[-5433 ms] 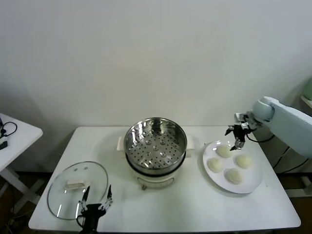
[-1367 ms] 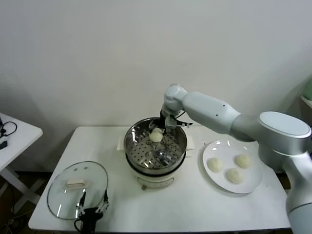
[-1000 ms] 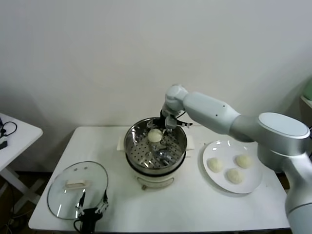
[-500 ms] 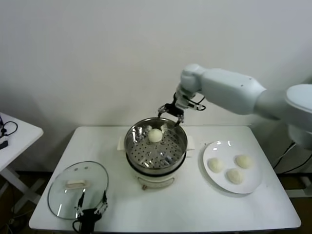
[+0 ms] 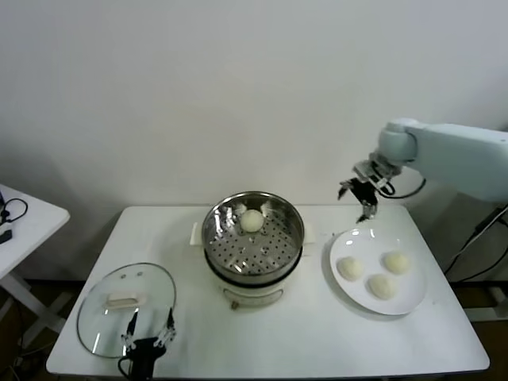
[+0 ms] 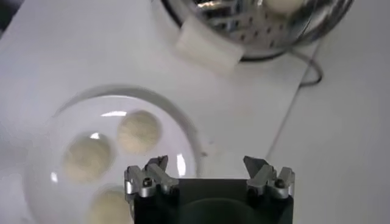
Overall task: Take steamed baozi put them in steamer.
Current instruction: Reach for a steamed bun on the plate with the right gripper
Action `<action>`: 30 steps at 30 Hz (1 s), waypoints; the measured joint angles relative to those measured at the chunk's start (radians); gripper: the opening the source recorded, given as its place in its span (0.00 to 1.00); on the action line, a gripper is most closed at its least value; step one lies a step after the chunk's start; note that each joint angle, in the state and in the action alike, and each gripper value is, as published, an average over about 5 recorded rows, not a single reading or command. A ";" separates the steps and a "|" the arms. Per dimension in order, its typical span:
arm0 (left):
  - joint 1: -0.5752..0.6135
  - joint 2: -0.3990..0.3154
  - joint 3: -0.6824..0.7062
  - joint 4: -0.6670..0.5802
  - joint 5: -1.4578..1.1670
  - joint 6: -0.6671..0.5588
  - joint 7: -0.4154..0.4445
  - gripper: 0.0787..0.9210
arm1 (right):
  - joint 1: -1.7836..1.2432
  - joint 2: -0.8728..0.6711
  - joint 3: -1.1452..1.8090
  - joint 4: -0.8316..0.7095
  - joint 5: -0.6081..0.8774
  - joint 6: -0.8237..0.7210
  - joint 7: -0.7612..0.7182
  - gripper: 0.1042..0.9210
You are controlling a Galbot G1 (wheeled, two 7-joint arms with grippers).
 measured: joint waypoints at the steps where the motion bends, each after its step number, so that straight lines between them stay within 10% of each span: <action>1: 0.000 0.000 0.000 0.001 0.001 -0.001 0.000 0.88 | -0.016 -0.020 0.004 0.010 0.005 -0.023 0.006 0.88; 30: 0.011 0.000 -0.008 0.004 0.012 -0.002 -0.003 0.88 | -0.502 -0.104 0.371 -0.004 -0.056 -0.295 0.166 0.79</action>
